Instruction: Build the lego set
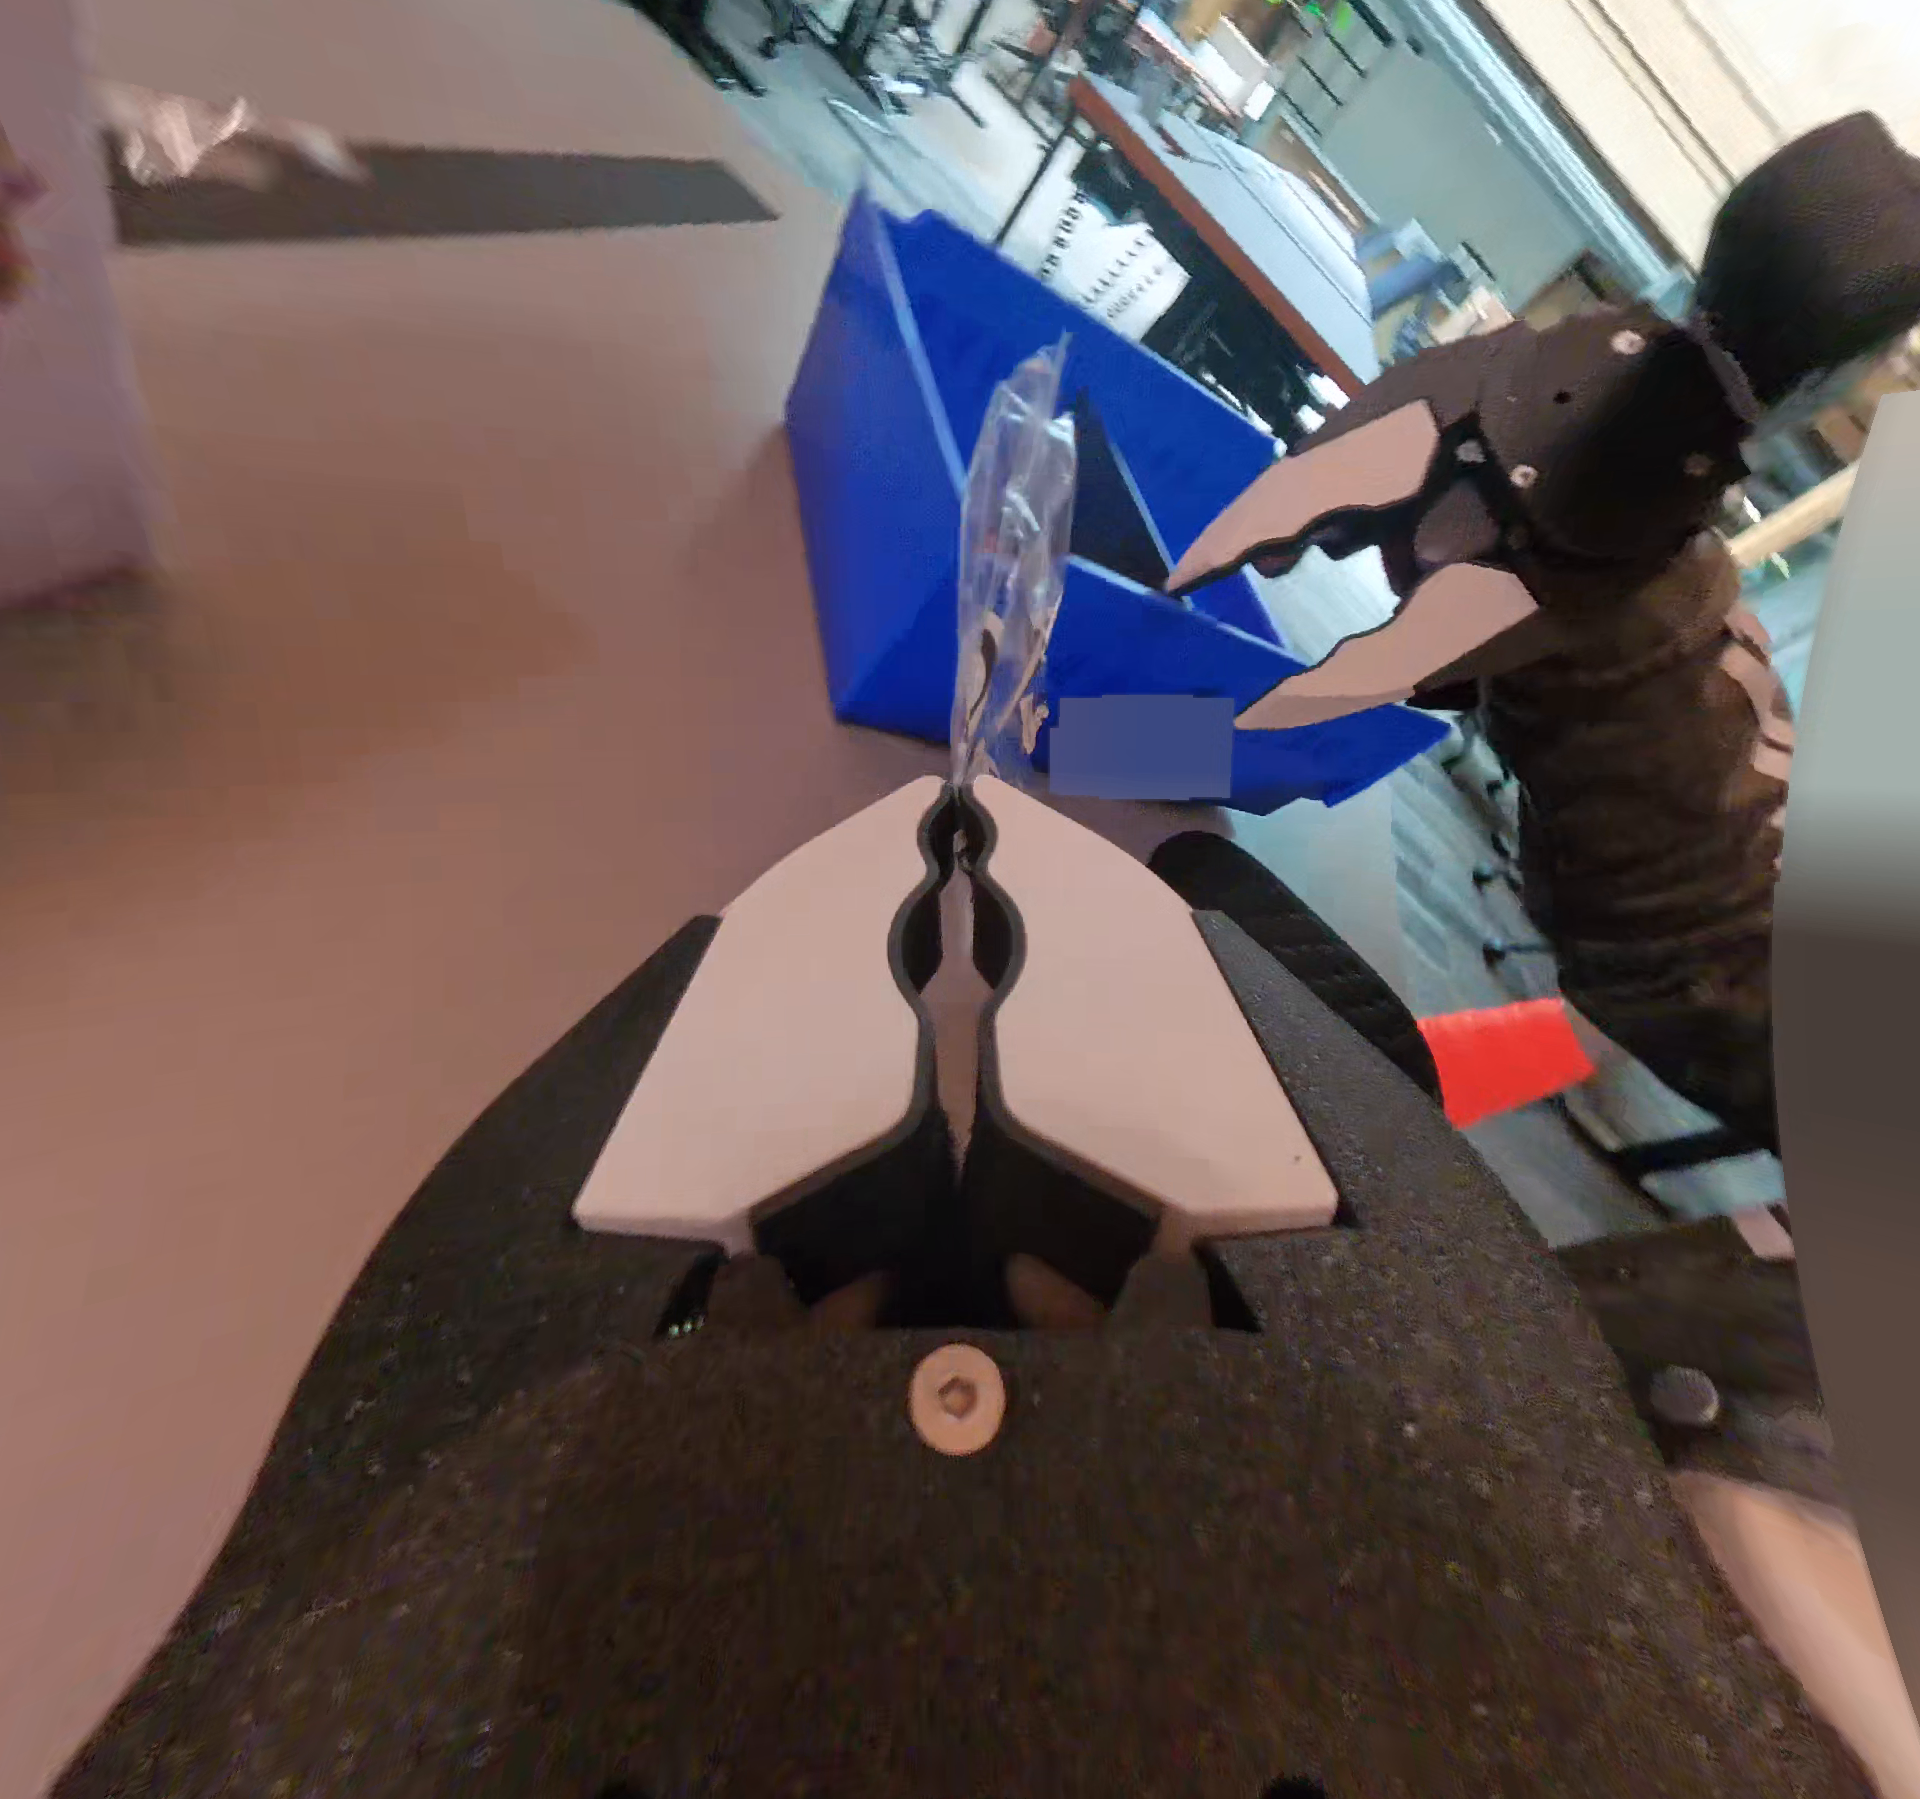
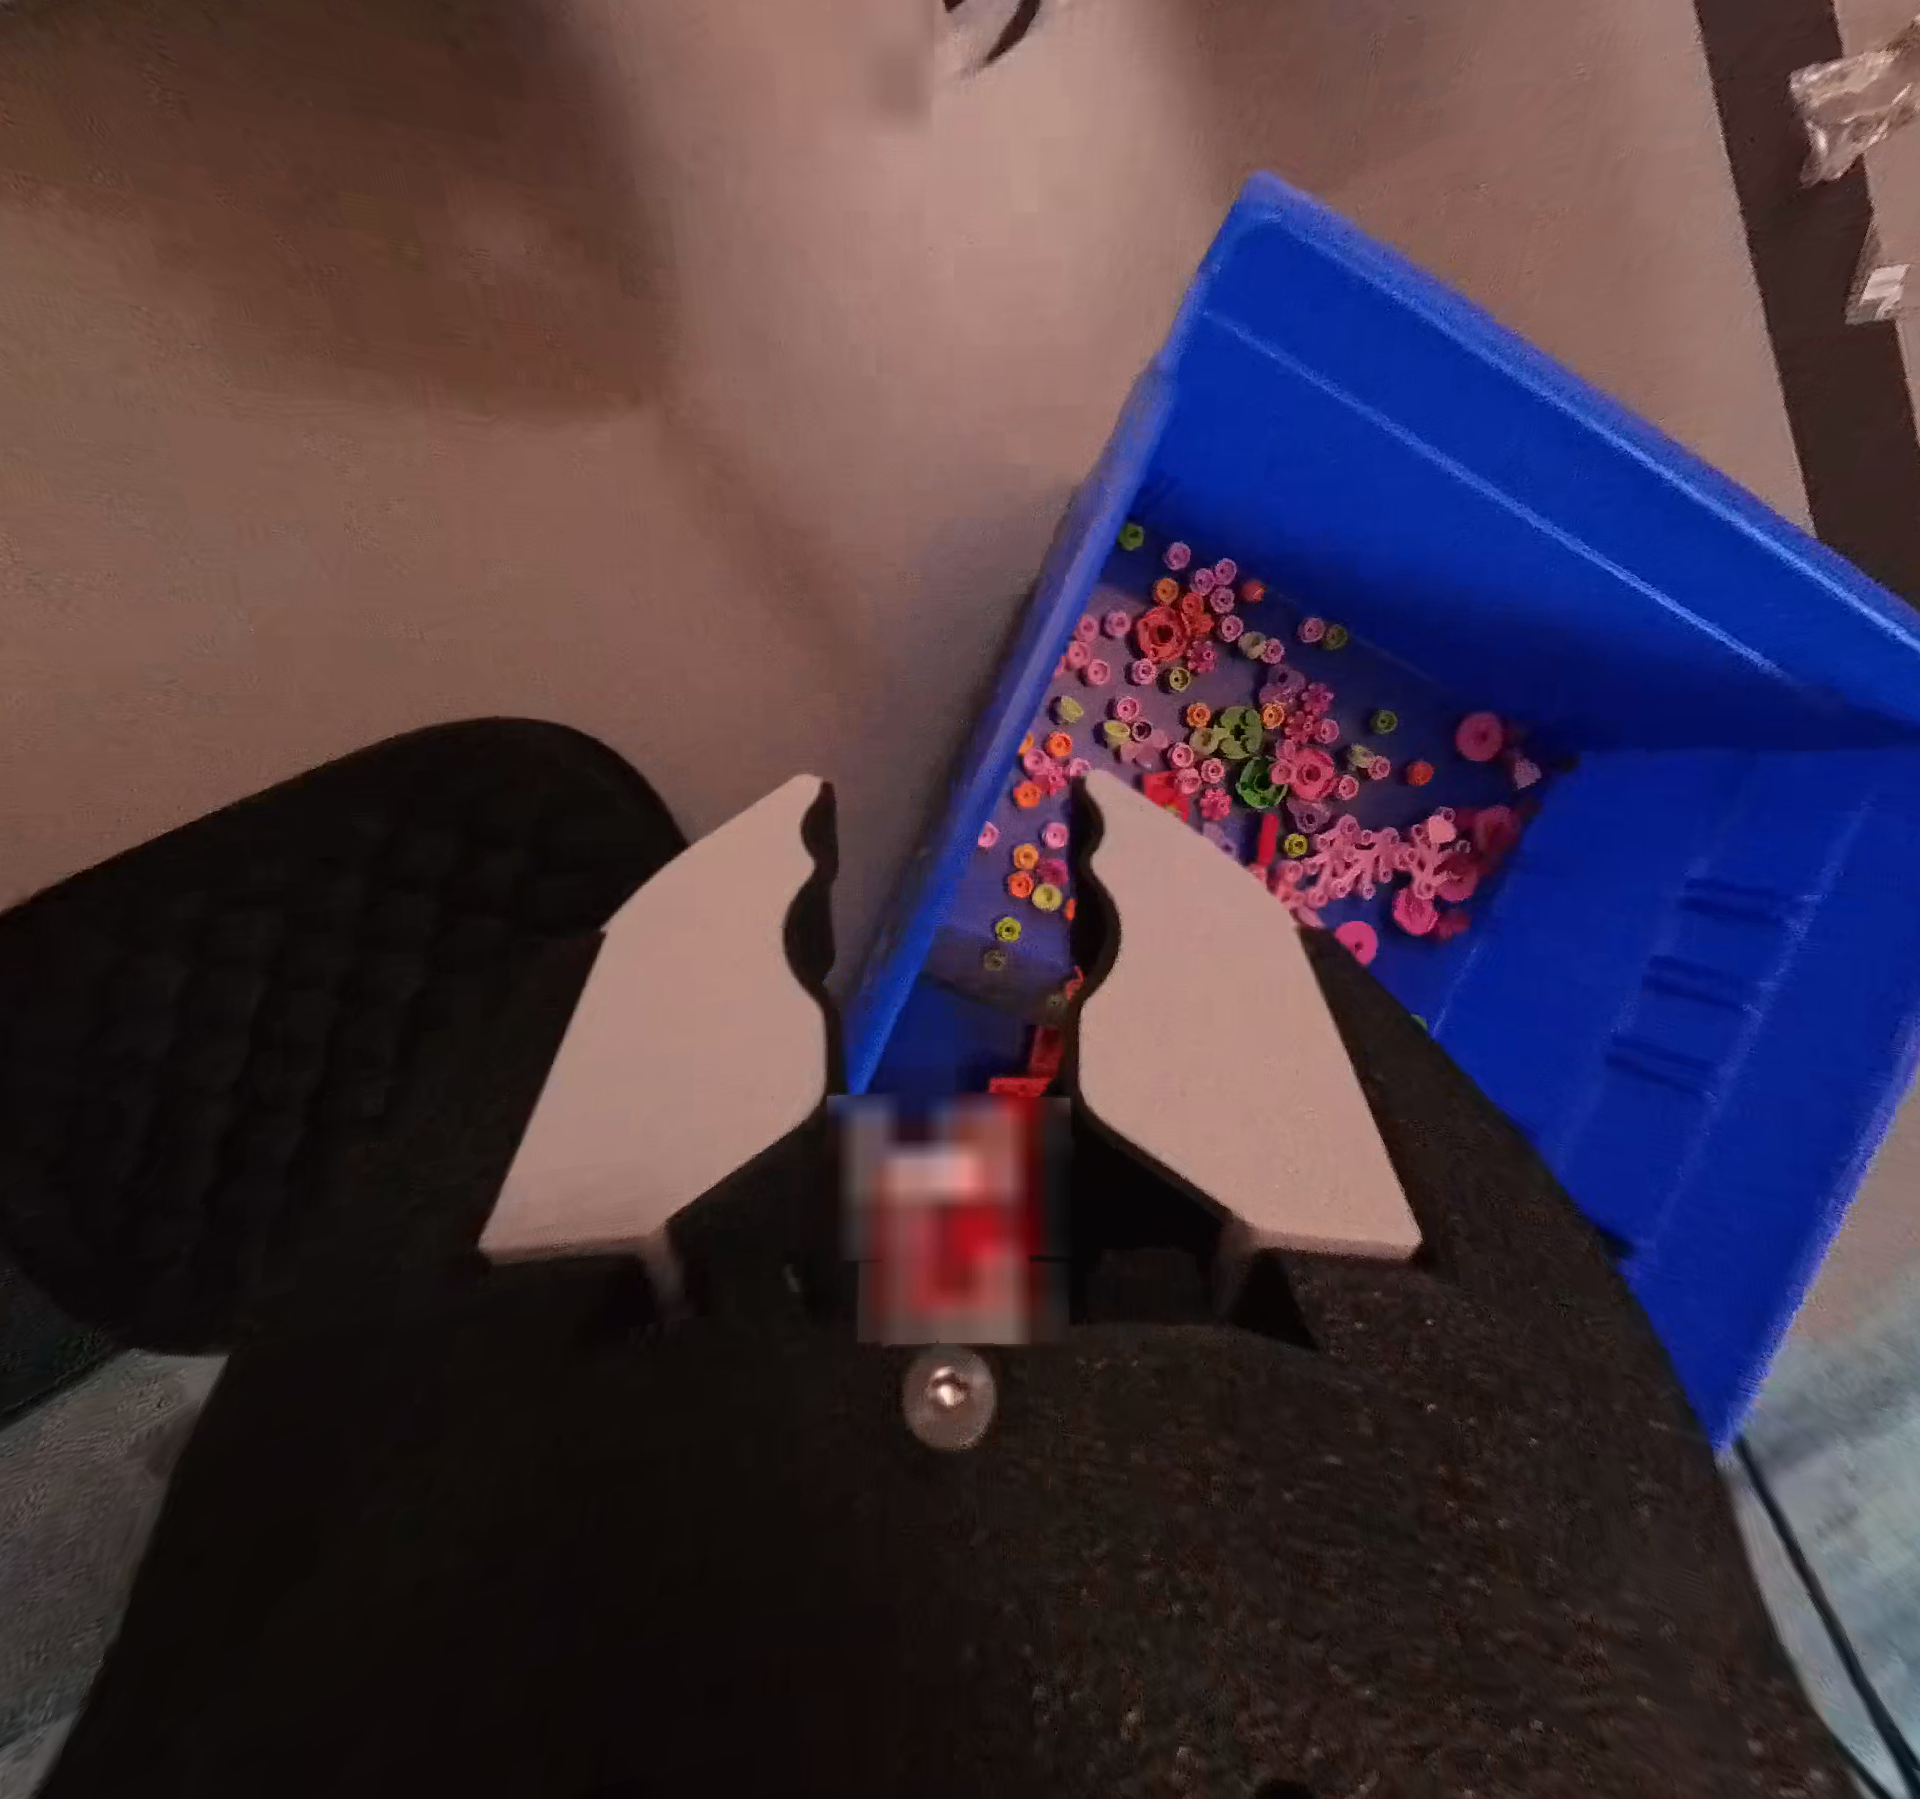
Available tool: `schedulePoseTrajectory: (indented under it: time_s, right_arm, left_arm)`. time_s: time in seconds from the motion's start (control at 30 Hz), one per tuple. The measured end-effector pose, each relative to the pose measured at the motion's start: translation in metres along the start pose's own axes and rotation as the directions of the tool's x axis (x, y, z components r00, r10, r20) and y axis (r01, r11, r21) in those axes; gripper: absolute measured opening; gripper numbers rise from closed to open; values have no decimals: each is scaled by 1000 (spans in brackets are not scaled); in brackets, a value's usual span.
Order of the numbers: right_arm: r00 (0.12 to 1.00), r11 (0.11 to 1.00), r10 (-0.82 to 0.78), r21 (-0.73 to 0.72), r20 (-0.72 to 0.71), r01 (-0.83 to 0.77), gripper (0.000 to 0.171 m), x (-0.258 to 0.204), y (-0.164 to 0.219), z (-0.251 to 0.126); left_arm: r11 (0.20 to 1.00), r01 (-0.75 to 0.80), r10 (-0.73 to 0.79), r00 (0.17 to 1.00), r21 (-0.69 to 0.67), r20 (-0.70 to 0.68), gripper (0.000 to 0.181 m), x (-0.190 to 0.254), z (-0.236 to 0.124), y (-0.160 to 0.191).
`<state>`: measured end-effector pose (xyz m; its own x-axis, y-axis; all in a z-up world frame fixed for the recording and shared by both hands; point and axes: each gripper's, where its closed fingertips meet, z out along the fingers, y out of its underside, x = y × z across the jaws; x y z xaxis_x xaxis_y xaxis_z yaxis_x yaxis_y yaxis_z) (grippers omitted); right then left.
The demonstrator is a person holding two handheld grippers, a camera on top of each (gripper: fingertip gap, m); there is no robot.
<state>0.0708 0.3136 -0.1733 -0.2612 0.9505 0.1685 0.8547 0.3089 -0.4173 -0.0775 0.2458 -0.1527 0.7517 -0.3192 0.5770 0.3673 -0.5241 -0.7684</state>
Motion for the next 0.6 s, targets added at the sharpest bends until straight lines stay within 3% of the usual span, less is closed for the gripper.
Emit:
schedulePoseTrajectory:
  time_s: [0.07, 0.2, 0.47, 0.6]
  right_arm:
    - [997, 998, -27, -58, -66, 24, 12, 7, 3, 9]
    - [986, 995, -103, -21, -133, 101, 10, 19, -1, 10]
    - [994, 980, 53, 198, -99, -33, 7, 30, -7, -17]
    - [992, 978, 69, 205, -110, -45, 7, 31, -8, -25]
  left_arm:
    - [996, 90, -90, 995, 19, 36, 0, -9, 1, 15]
    - [974, 209, -217, 972, 84, 93, 0, -25, 10, 29]
    - [939, 320, -336, 931, 124, 140, 0, -34, 45, 36]
    - [900, 420, -432, 894, 113, 120, 0, -35, 70, 49]
